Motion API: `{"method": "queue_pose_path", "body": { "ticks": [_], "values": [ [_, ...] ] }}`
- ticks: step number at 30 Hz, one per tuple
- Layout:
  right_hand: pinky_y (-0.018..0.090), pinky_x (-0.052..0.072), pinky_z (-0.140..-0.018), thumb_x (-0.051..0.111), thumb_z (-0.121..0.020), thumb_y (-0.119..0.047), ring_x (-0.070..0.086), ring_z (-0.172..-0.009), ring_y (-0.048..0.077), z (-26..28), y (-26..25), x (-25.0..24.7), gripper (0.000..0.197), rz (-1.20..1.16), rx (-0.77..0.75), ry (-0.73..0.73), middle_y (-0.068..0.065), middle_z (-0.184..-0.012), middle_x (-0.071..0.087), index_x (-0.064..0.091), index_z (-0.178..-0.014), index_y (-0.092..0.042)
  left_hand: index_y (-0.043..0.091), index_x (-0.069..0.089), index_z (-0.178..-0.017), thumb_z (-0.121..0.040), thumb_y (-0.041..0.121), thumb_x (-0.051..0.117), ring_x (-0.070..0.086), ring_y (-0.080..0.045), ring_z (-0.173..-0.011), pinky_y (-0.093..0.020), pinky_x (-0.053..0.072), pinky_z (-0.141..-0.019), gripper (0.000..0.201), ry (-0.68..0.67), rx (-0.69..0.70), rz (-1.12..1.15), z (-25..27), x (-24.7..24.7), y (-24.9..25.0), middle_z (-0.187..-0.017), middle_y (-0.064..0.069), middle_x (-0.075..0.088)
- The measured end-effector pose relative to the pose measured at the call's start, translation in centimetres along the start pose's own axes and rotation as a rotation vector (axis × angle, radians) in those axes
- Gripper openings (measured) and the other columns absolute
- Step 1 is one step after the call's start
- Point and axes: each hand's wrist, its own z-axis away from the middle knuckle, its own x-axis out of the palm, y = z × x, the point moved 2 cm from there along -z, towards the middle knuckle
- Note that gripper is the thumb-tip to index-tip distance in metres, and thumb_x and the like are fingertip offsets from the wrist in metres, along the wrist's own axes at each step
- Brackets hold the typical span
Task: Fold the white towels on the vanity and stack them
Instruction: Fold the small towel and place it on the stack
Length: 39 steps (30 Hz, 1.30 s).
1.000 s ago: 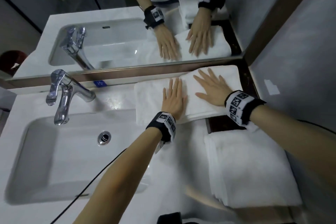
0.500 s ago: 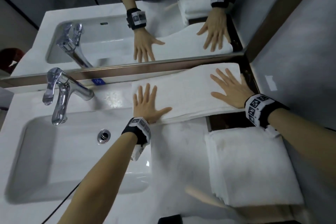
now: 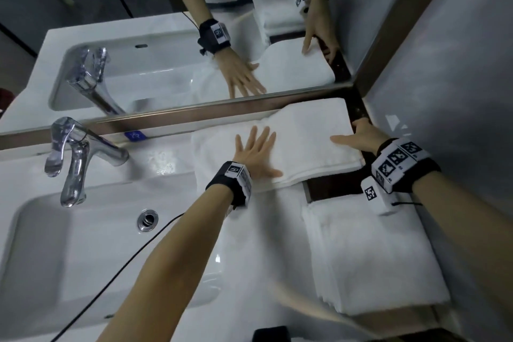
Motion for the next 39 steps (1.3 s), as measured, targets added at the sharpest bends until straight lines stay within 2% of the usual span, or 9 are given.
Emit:
{"method": "queue_pose_path", "body": {
  "ticks": [4, 7, 12, 20, 24, 28, 32, 35, 39],
  "values": [
    [0.042, 0.045, -0.102, 0.071, -0.082, -0.030, 0.056, -0.116, 0.034, -0.4, 0.6, 0.1, 0.058, -0.210, 0.019, -0.083, 0.021, -0.126, 0.059, 0.052, -0.123, 0.007, 0.028, -0.011, -0.149, -0.065, 0.074, 0.059, -0.026, -0.032, -0.143, -0.066, -0.010, -0.111, 0.119, -0.005, 0.002, -0.049, -0.5, -0.4, 0.1, -0.158, 0.002, -0.022],
    [0.033, 0.045, -0.094, 0.063, -0.089, -0.016, 0.057, -0.116, 0.030, 0.7, 0.3, -0.2, 0.043, -0.408, -0.025, -0.150, 0.020, -0.129, 0.058, 0.054, -0.125, 0.005, 0.026, -0.015, -0.148, -0.062, 0.078, 0.059, -0.028, -0.035, -0.142, -0.067, -0.012, -0.110, 0.125, -0.023, -0.014, -0.037, -1.1, -0.2, 1.2, -0.157, -0.001, -0.025],
    [0.042, 0.044, -0.104, 0.062, -0.090, -0.021, 0.057, -0.115, 0.027, 2.3, -0.5, -2.6, 0.042, -0.382, -0.177, -0.041, 0.012, -0.127, 0.060, 0.052, -0.127, -0.004, 0.017, -0.020, -0.147, -0.060, 0.076, 0.062, -0.026, -0.031, -0.143, -0.063, -0.011, -0.113, 0.133, -0.037, 0.005, 0.032, -2.2, -0.5, 1.8, -0.157, -0.002, -0.025],
    [0.023, 0.044, -0.085, 0.060, -0.089, -0.010, 0.053, -0.108, 0.015, 5.0, -2.9, -3.1, 0.045, -0.427, -0.321, -0.068, 0.003, -0.125, 0.055, 0.045, -0.131, -0.011, 0.009, -0.021, -0.147, -0.053, 0.064, 0.076, -0.021, -0.028, -0.146, -0.061, -0.005, -0.116, 0.146, -0.030, -0.012, 0.030, -2.5, -1.2, 3.7, -0.158, -0.006, -0.022],
    [0.031, 0.042, -0.098, 0.057, -0.090, -0.010, 0.050, -0.117, 0.018, 6.1, -5.5, -2.2, 0.048, -0.420, -0.372, -0.095, 0.005, -0.129, 0.052, 0.040, -0.135, -0.010, 0.011, -0.021, -0.147, -0.051, 0.076, 0.068, -0.023, -0.029, -0.145, -0.063, -0.007, -0.114, 0.146, -0.011, -0.011, -0.060, -2.9, -0.9, 3.2, -0.158, -0.004, -0.023],
    [0.024, 0.045, -0.084, 0.058, -0.086, -0.010, 0.053, -0.110, 0.015, 7.1, -8.1, -1.1, 0.053, -0.394, -0.407, -0.115, 0.000, -0.123, 0.054, 0.040, -0.135, -0.015, 0.016, -0.014, -0.150, -0.065, 0.076, 0.058, -0.022, -0.026, -0.145, -0.062, -0.008, -0.115, 0.126, 0.041, 0.059, 0.034, -1.7, -0.6, 1.2, -0.158, -0.002, -0.022],
    [0.037, 0.048, -0.096, 0.061, -0.079, -0.018, 0.056, -0.111, 0.019, 7.7, -10.3, 0.9, 0.061, -0.286, -0.420, -0.112, 0.002, -0.124, 0.057, 0.040, -0.136, -0.018, 0.027, 0.028, -0.146, -0.092, 0.045, 0.048, 0.007, -0.029, -0.148, -0.053, 0.011, -0.117, 0.061, 0.373, -0.103, 0.141, 2.8, -0.3, -5.0, -0.159, -0.001, 0.013],
    [0.040, 0.048, -0.097, 0.062, -0.076, -0.021, 0.059, -0.109, 0.021, 8.1, -12.6, 3.6, 0.065, -0.256, -0.452, -0.127, 0.005, -0.125, 0.060, 0.039, -0.137, -0.020, 0.020, 0.050, -0.130, -0.090, 0.021, 0.056, 0.044, -0.033, -0.122, -0.045, 0.043, -0.096, 0.041, 0.595, -0.354, 0.348, 6.7, 0.3, -9.7, -0.135, -0.010, 0.046],
    [0.037, 0.041, -0.103, 0.064, -0.078, -0.026, 0.048, -0.124, 0.026, 8.0, -15.7, 8.2, 0.073, -0.111, -0.466, -0.141, 0.009, -0.136, 0.049, 0.031, -0.141, -0.009, 0.009, 0.052, -0.112, -0.085, 0.029, 0.067, 0.062, -0.022, -0.080, -0.033, 0.051, -0.073, 0.037, 0.425, -0.526, 0.861, 9.0, 2.2, -11.7, -0.097, -0.006, 0.061]
  ]
}}
